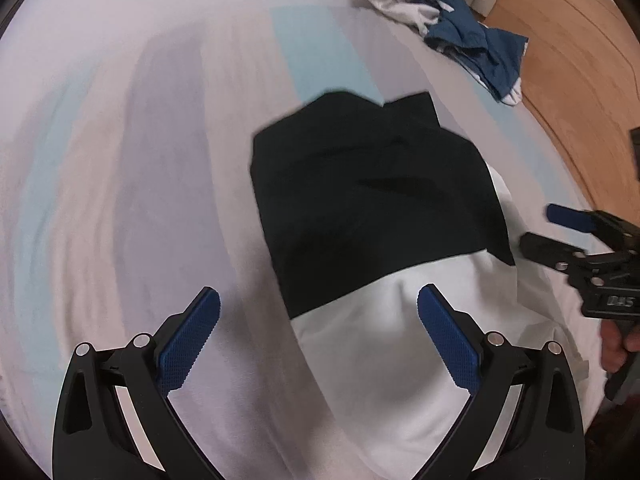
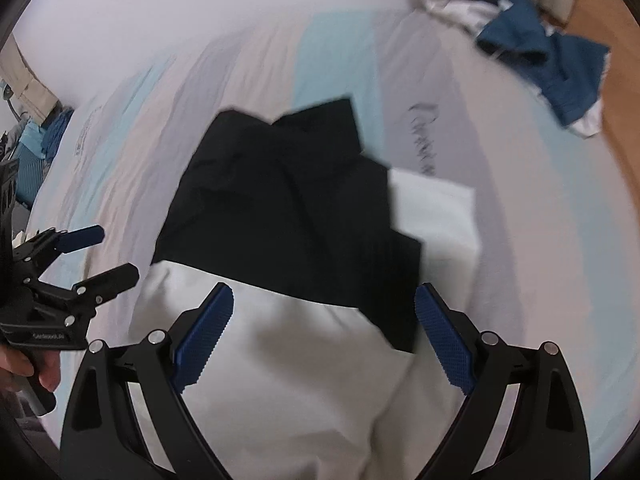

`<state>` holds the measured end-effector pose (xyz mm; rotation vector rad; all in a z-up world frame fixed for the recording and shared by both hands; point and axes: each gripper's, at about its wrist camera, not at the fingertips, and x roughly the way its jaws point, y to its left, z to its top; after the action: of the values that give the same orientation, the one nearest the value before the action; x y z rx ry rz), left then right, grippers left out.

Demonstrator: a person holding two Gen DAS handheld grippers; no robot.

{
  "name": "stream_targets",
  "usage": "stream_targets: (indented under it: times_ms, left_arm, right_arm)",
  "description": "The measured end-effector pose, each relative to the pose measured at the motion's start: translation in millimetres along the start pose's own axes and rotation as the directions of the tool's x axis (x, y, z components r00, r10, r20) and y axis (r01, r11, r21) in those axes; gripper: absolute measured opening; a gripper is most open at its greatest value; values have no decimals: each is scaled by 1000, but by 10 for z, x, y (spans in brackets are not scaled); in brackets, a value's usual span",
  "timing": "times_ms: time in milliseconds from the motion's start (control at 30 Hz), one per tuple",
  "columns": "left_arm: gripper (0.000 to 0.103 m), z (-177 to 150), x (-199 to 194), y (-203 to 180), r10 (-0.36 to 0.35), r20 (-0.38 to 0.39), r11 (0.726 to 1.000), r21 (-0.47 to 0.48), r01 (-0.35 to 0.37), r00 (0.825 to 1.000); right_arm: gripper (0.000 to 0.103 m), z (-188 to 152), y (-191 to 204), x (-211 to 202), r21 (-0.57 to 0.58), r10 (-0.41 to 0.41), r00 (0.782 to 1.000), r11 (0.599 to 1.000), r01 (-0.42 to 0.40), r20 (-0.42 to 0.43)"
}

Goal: Fold large clothes
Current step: 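Press the folded jacket bundle flat with both open tools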

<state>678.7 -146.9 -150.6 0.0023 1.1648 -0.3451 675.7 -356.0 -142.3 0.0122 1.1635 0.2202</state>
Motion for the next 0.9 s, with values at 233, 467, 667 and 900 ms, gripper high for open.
stream_targets:
  times_ms: [233,467,667,900]
  left_arm:
    - [98,-130,366,238,-157,-44,986,-59,154,987]
    - [98,-212,531,269,-222,-36,973,-77,218,974]
    - [97,-209,537,253,-283,-48,956,-90,278,958]
    - [97,-190,556,181,-332,-57,942,-76,327,942]
  right_arm:
    - [89,-124,-65,517,1,-38,994,999,38,-99]
    - [89,-289,-227,701,67,-12,995,998,19,-103]
    - [90,-350,-367,636,61,-39,995,997,44,-90]
    - [90,-514,-657,617,-12,-95,988,995,94,-125]
